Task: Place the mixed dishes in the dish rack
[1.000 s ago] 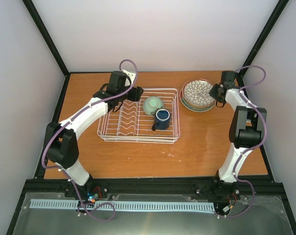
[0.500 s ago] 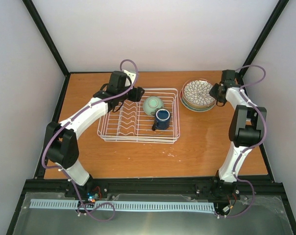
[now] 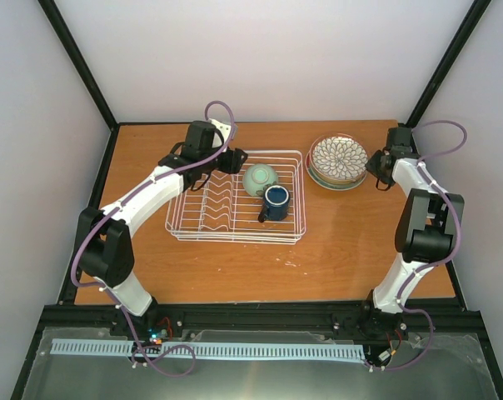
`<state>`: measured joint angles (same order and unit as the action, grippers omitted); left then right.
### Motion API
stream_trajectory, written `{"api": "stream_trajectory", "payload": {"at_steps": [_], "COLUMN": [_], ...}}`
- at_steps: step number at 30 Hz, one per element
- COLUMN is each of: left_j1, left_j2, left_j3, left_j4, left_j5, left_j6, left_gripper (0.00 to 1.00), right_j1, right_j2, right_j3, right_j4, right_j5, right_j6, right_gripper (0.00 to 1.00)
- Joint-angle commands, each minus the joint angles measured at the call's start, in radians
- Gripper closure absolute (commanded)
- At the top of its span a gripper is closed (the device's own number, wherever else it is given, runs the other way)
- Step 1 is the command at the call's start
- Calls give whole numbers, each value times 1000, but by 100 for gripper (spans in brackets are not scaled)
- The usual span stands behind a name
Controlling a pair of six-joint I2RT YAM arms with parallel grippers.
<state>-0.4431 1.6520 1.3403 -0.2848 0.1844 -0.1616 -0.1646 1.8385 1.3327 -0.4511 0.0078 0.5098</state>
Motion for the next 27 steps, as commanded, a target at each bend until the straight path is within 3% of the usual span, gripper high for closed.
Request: {"api": "stream_trajectory", "payload": {"at_steps": [1, 27], "left_j1": [4, 5], "left_j2": [11, -3], "left_j3": [37, 36], "left_j4": [20, 16], "left_j5": [19, 3], "left_j6": [3, 8], "left_gripper": [37, 37], "right_j1": [-20, -23], "right_j2": [4, 18], "right_j3": [28, 37], "right_j4": [-16, 17], "right_j5": [3, -124], "right_j6": [-4, 27], "right_gripper": [70, 69]}}
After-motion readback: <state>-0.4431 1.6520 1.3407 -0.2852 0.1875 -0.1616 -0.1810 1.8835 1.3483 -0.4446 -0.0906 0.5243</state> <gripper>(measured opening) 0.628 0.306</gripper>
